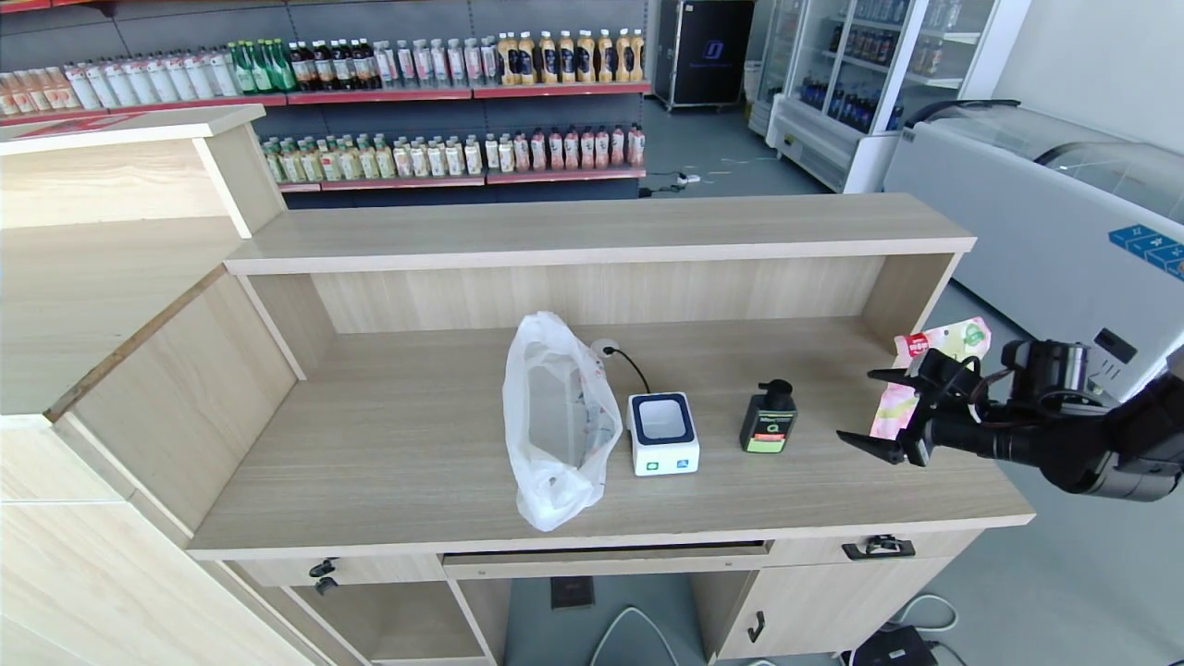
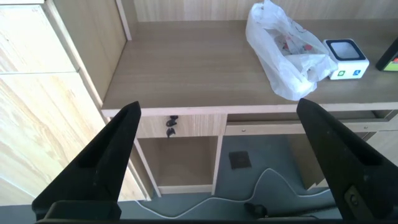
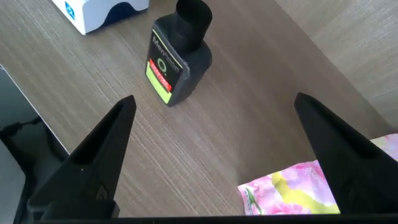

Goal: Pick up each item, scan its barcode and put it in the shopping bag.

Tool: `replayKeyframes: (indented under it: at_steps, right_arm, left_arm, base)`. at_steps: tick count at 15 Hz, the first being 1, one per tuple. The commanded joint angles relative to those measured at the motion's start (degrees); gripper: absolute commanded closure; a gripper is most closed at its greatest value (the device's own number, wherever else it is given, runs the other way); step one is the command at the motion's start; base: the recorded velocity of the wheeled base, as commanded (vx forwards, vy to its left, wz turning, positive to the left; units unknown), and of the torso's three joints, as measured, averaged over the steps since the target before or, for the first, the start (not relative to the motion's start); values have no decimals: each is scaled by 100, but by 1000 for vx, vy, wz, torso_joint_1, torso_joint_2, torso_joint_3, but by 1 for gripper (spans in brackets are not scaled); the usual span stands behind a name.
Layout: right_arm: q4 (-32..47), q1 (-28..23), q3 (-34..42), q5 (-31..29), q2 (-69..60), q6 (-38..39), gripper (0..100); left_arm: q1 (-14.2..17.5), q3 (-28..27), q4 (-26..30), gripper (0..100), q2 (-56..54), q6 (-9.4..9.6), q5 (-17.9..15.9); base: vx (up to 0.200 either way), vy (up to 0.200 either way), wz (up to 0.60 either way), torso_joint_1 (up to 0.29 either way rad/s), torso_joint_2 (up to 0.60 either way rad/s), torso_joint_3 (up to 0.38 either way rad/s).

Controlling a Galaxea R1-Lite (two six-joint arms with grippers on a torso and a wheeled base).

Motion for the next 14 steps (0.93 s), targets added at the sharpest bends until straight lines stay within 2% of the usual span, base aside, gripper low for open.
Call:
replayKeyframes:
  at_steps: [1, 6, 14]
  right_arm:
    - [-5, 100, -203, 82, 342, -95, 0]
    - [-14, 215, -757, 337, 843, -253, 0]
    - [-31, 487, -1266, 425, 1396, -271, 0]
  left_arm:
    - [0, 1, -1, 0, 9, -2, -2]
    - [0, 1, -1, 0, 9, -2, -2]
    - [0, 1, -1, 0, 9, -2, -2]
  base:
    - [0, 0, 0, 0, 0, 0]
    - [0, 0, 0, 0, 0, 0]
    - [0, 0, 0, 0, 0, 0]
